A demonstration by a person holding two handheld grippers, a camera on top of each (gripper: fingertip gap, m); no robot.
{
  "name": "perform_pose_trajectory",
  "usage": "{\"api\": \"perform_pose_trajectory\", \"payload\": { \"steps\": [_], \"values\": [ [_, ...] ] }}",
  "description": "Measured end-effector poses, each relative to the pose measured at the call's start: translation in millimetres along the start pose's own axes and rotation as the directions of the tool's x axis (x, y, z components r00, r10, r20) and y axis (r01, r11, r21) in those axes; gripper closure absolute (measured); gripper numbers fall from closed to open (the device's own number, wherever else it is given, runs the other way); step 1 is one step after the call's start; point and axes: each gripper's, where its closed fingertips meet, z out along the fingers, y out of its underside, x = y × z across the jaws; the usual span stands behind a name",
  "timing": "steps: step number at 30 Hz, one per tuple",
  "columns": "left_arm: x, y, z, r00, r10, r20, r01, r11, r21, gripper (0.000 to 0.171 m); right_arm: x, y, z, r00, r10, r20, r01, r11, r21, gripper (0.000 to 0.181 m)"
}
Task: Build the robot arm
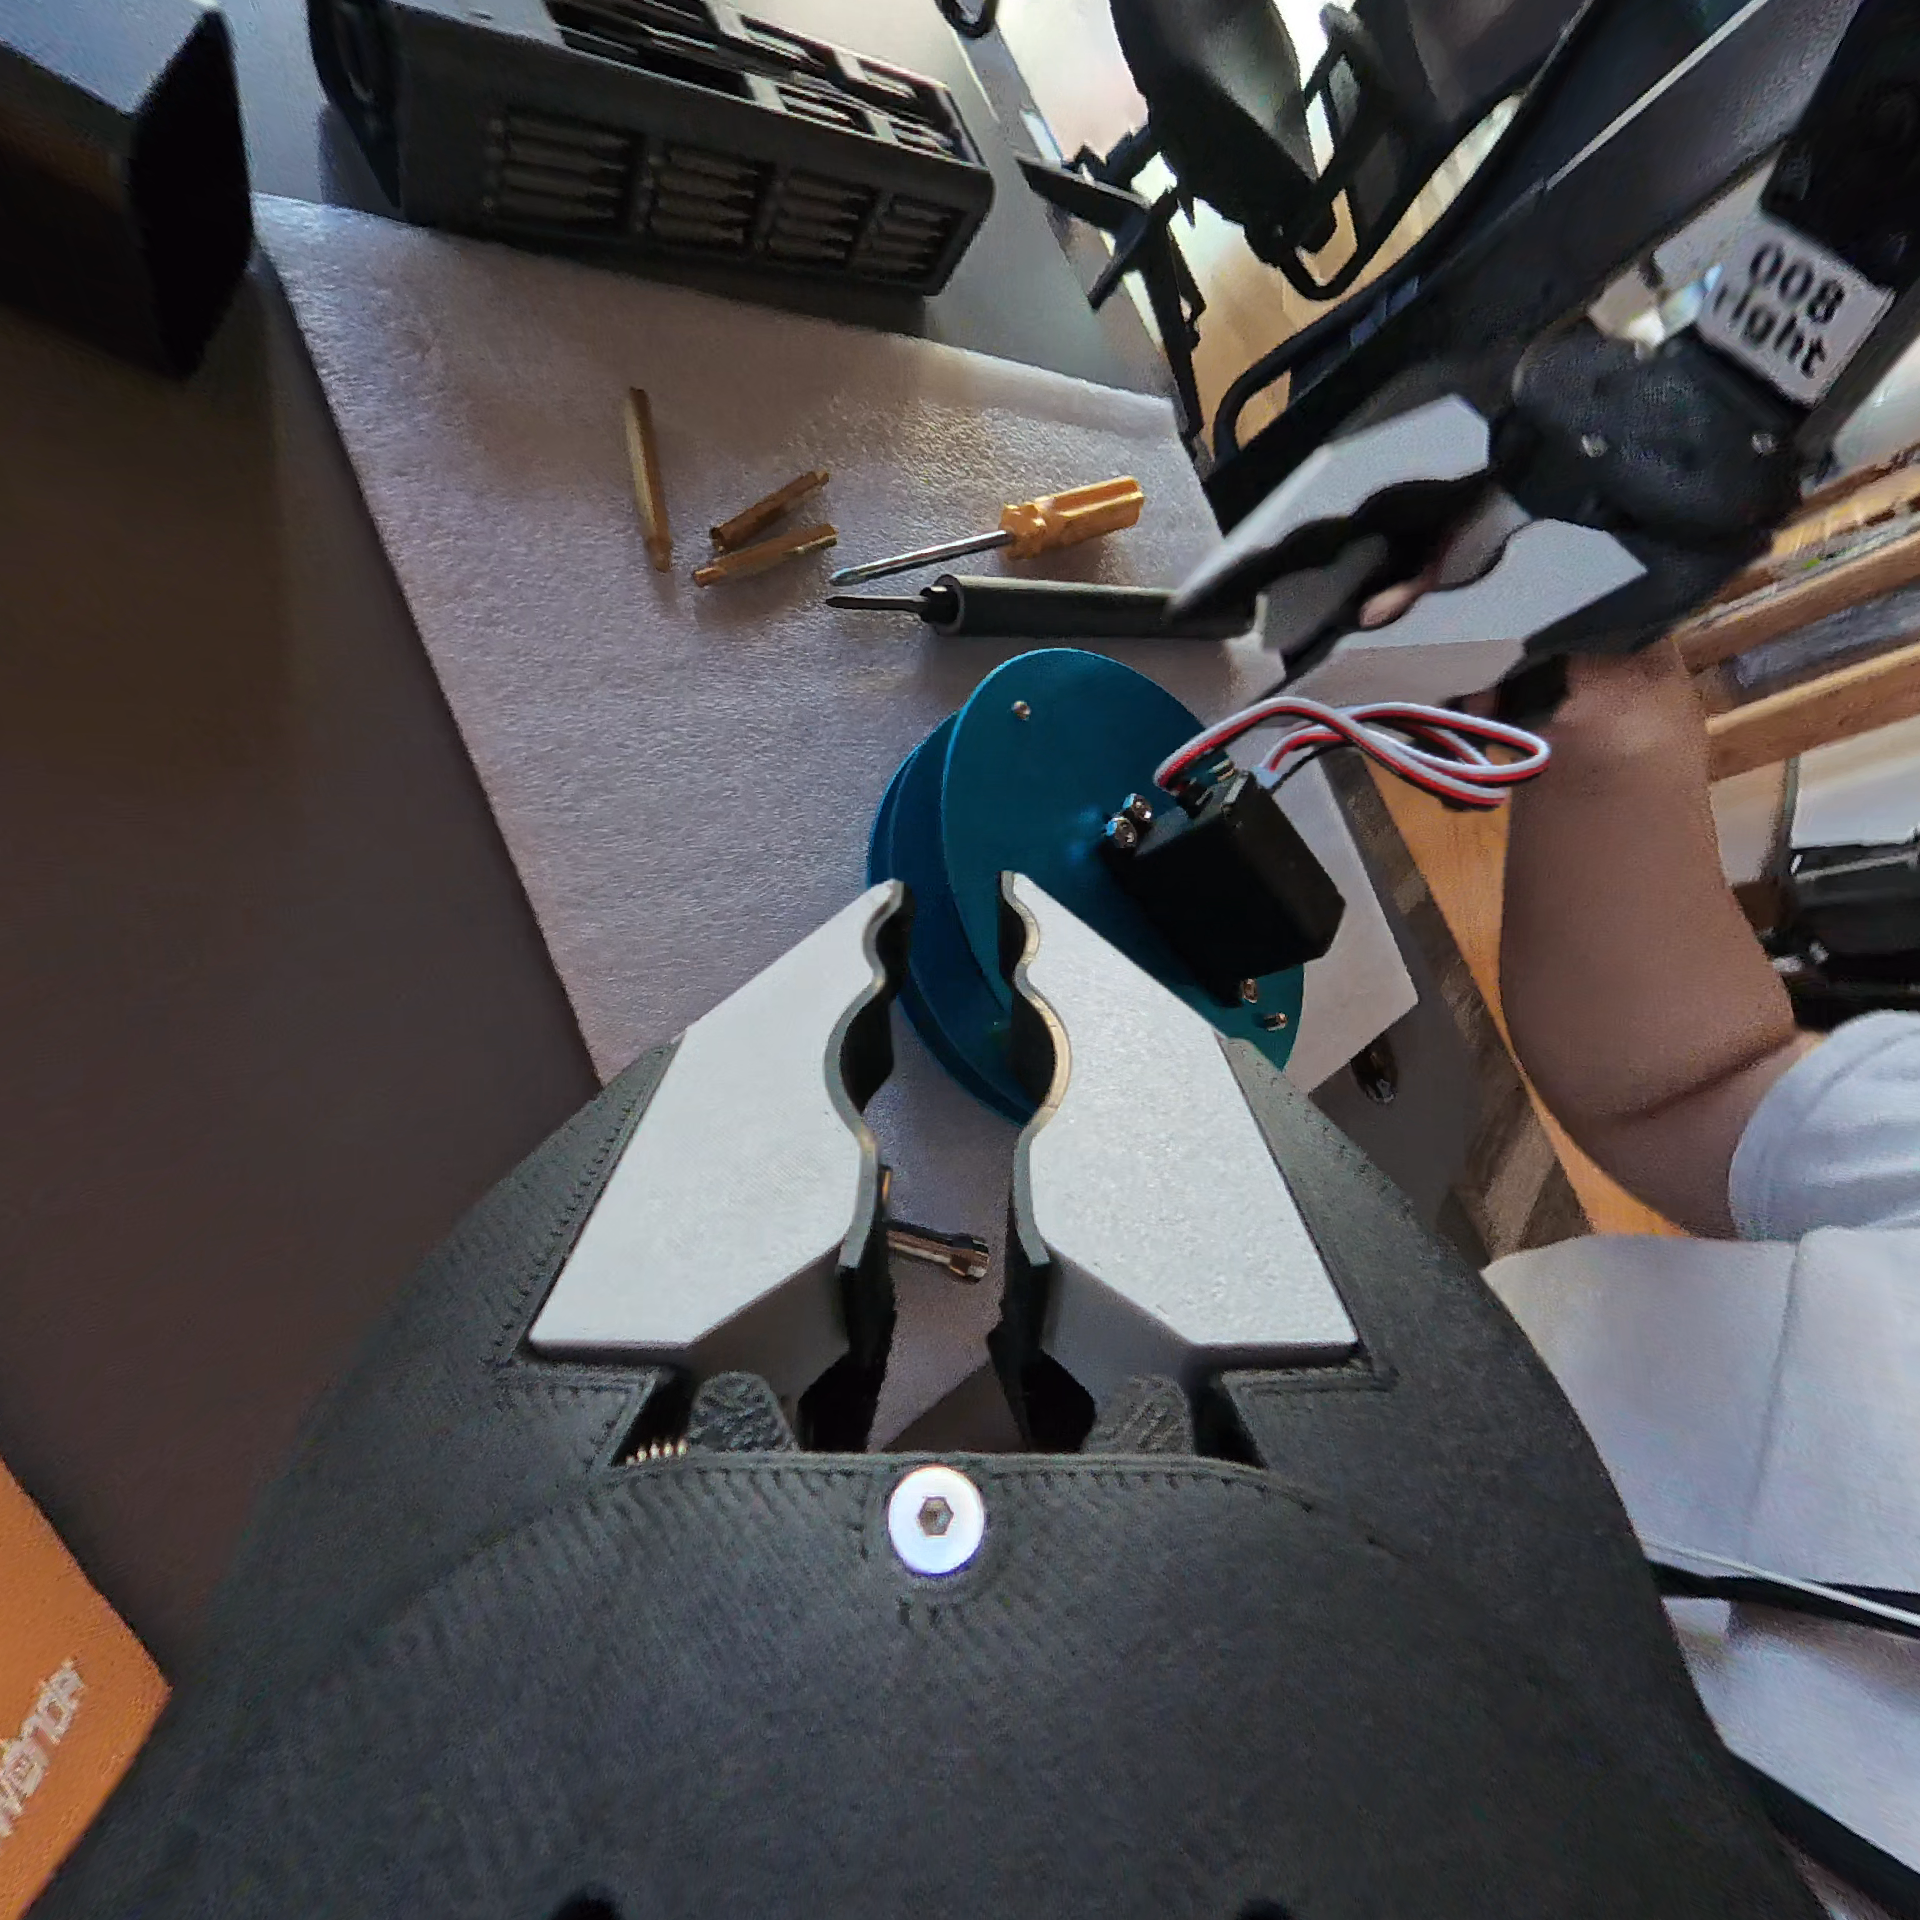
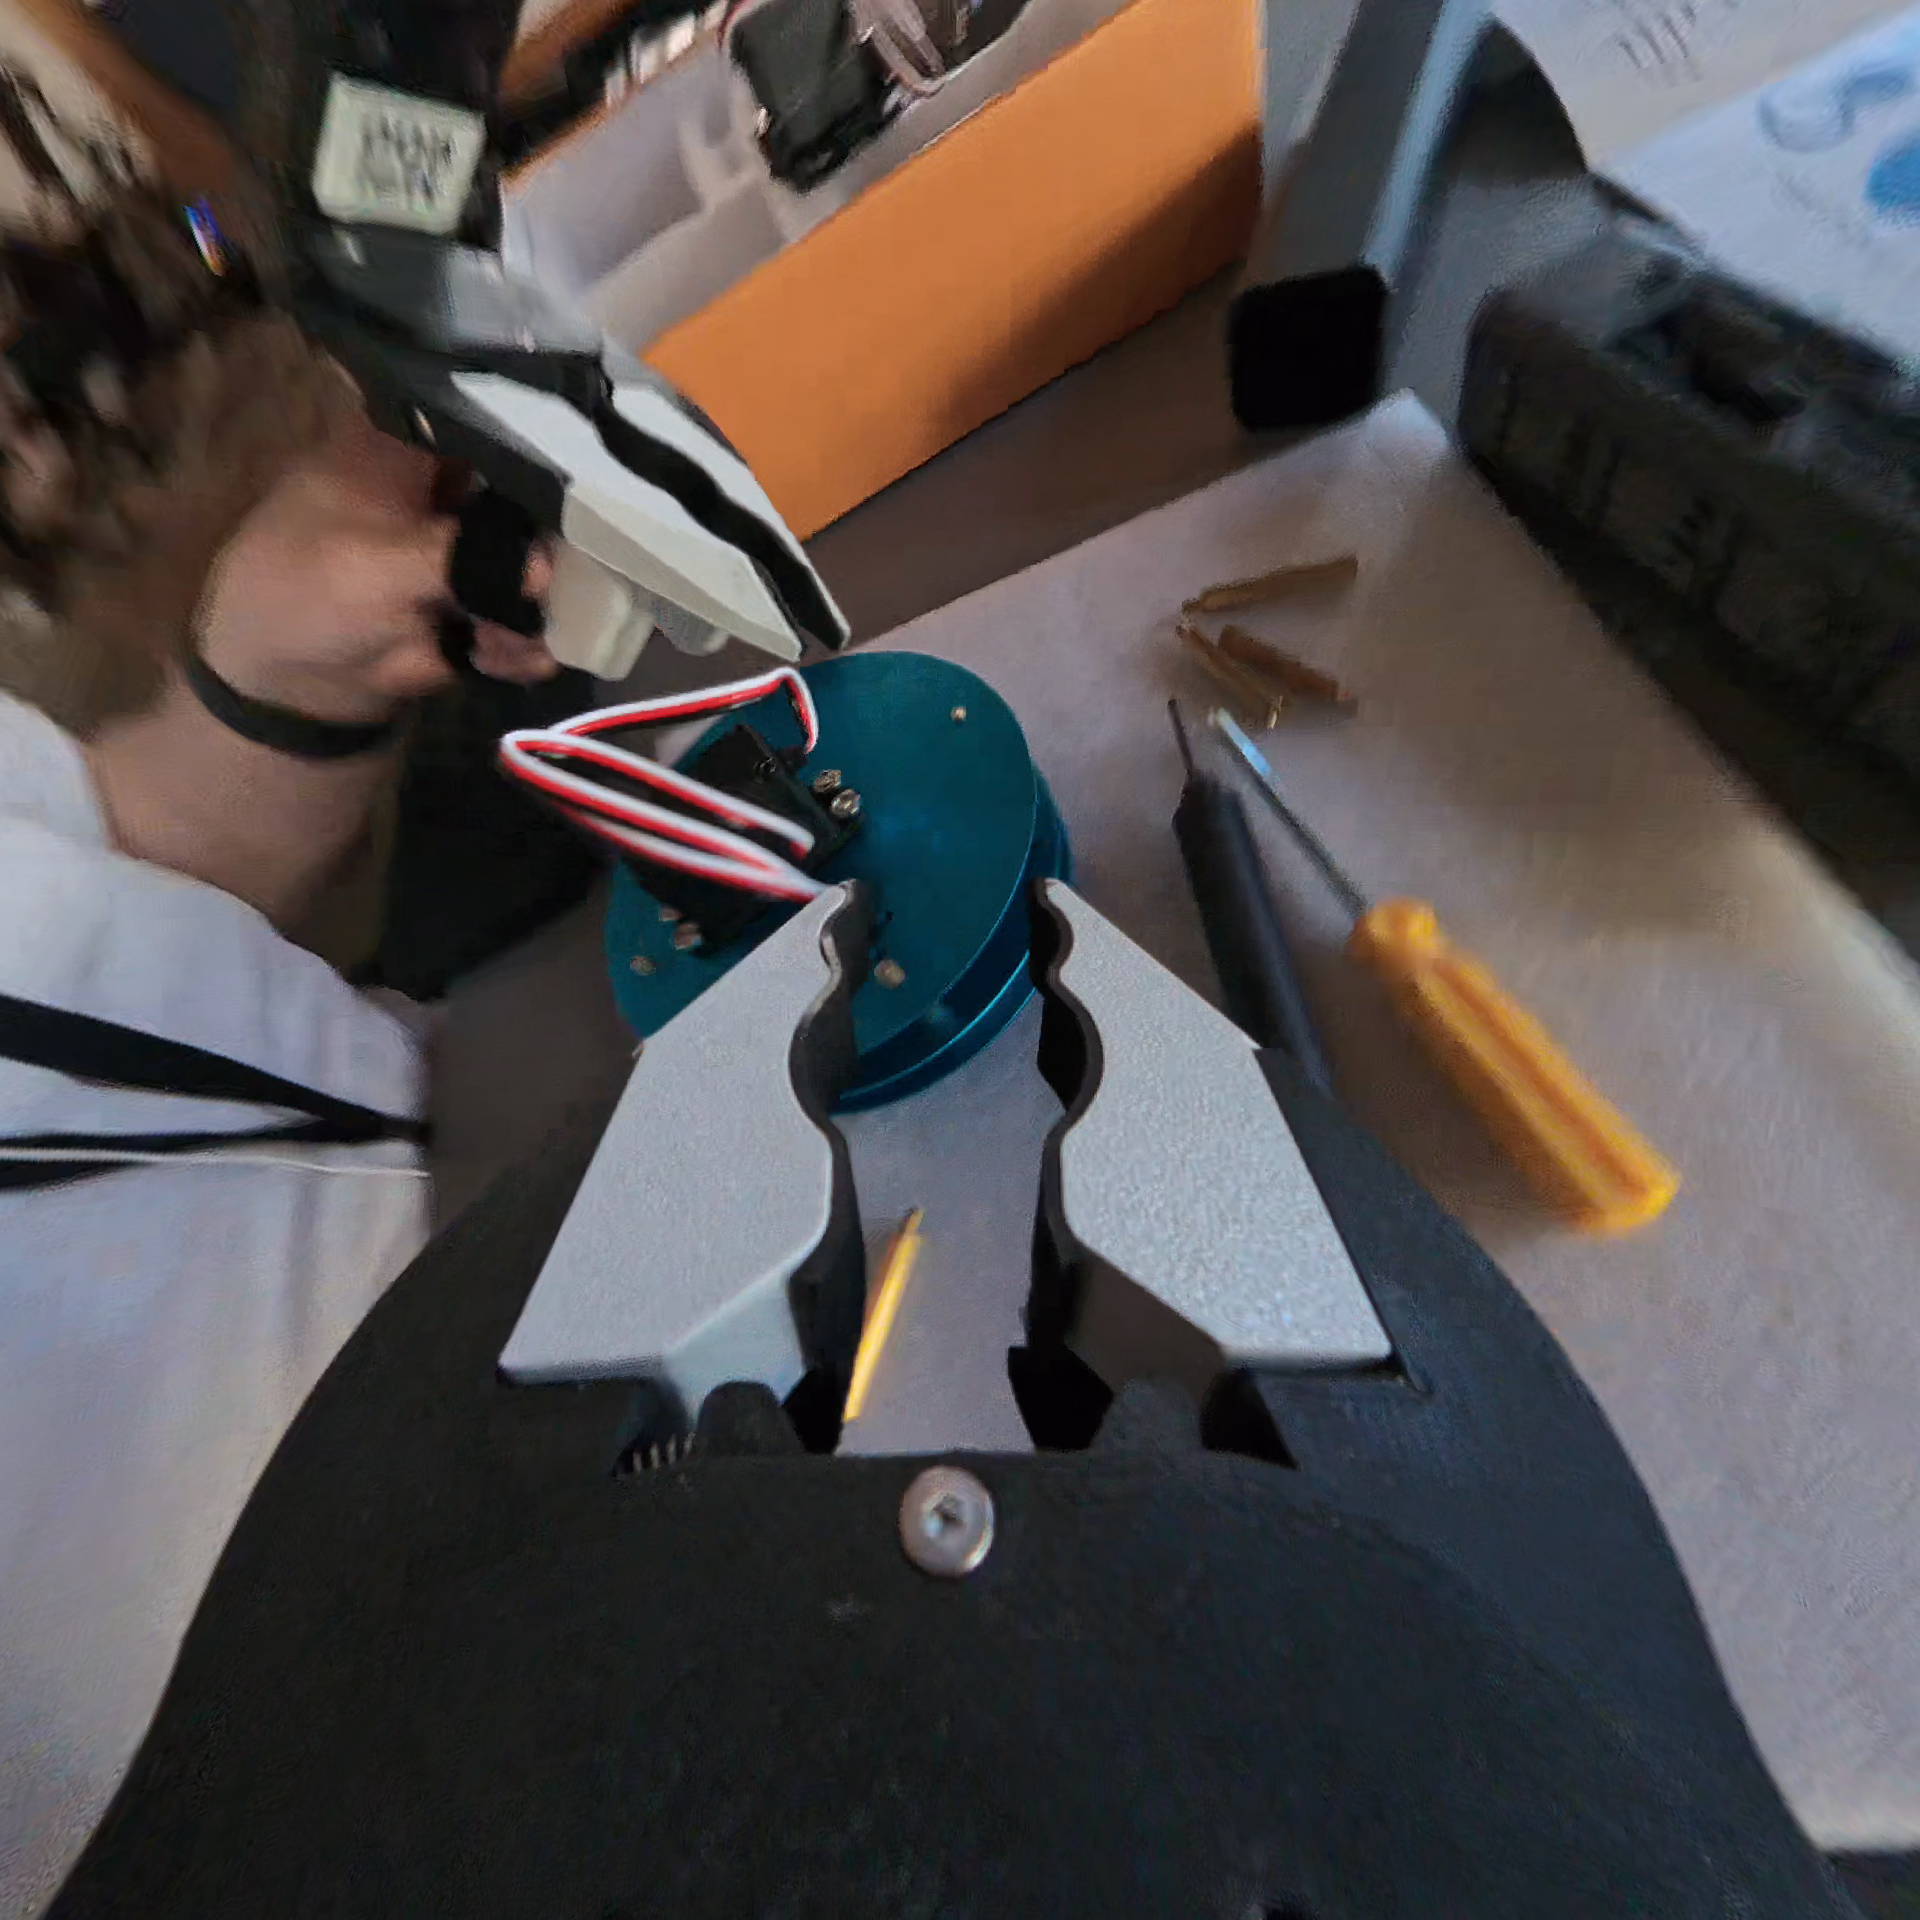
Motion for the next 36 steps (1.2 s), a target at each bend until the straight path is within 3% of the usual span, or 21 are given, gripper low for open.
{"api": "perform_pose_trajectory", "payload": {
  "steps": [3,8,16,23,29,36],
  "values": [
    [-1,1,2,0.998,-0.055,-0.036,0.055,0.998,-0.006,0.155,-20,22,-11,0.965,0.254,0.067,-0.255,0.967,0.011,0.149],
    [12,17,4,0.987,-0.103,-0.124,0.094,0.992,-0.079,0.162,-45,38,-1,0.893,0.438,0.099,-0.444,0.895,0.048,0.15],
    [13,22,-2,0.981,-0.119,-0.151,0.113,0.992,-0.049,0.165,-43,45,8,0.828,0.546,0.127,-0.556,0.83,0.052,0.168],
    [18,24,-5,0.971,-0.142,-0.191,0.142,0.99,-0.017,0.167,-43,47,6,0.758,0.628,0.176,-0.645,0.762,0.056,0.171],
    [21,32,-7,0.966,-0.172,-0.194,0.17,0.985,-0.03,0.165,-46,41,7,0.652,0.697,0.298,-0.741,0.669,0.055,0.177],
    [32,41,-7,0.956,-0.192,-0.222,0.182,0.981,-0.063,0.167,-34,41,2,0.672,0.693,0.262,-0.725,0.688,0.039,0.178]
  ]
}}
